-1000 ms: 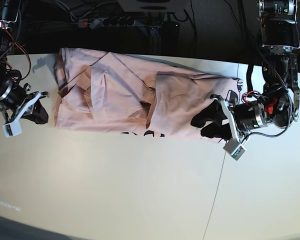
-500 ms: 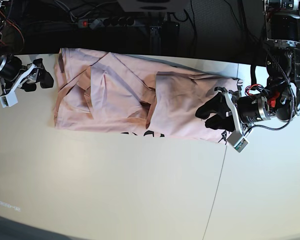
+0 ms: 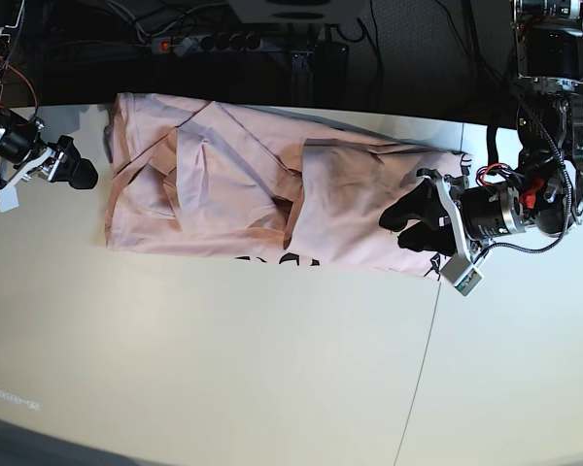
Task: Fold the T-shirt properly
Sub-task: 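Release the right gripper and regrasp the collar end of the strip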
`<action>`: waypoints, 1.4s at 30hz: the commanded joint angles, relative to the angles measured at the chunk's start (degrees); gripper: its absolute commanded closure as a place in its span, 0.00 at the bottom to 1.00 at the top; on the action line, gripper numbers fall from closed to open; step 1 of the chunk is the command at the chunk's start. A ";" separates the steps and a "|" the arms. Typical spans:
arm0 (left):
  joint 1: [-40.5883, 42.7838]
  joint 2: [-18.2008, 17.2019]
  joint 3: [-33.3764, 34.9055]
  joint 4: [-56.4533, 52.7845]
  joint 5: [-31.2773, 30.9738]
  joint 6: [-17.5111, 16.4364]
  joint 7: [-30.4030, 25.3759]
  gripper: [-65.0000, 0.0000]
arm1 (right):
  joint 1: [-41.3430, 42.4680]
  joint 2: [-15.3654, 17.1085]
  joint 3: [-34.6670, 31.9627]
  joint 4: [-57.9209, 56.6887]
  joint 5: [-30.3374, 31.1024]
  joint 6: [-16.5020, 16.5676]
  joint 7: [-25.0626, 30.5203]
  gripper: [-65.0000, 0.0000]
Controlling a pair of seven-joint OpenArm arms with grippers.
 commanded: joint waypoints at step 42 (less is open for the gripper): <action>-0.92 -0.63 -0.37 0.74 -1.44 -0.03 -1.05 0.48 | 2.58 0.90 -9.07 0.04 8.90 4.24 -14.82 0.32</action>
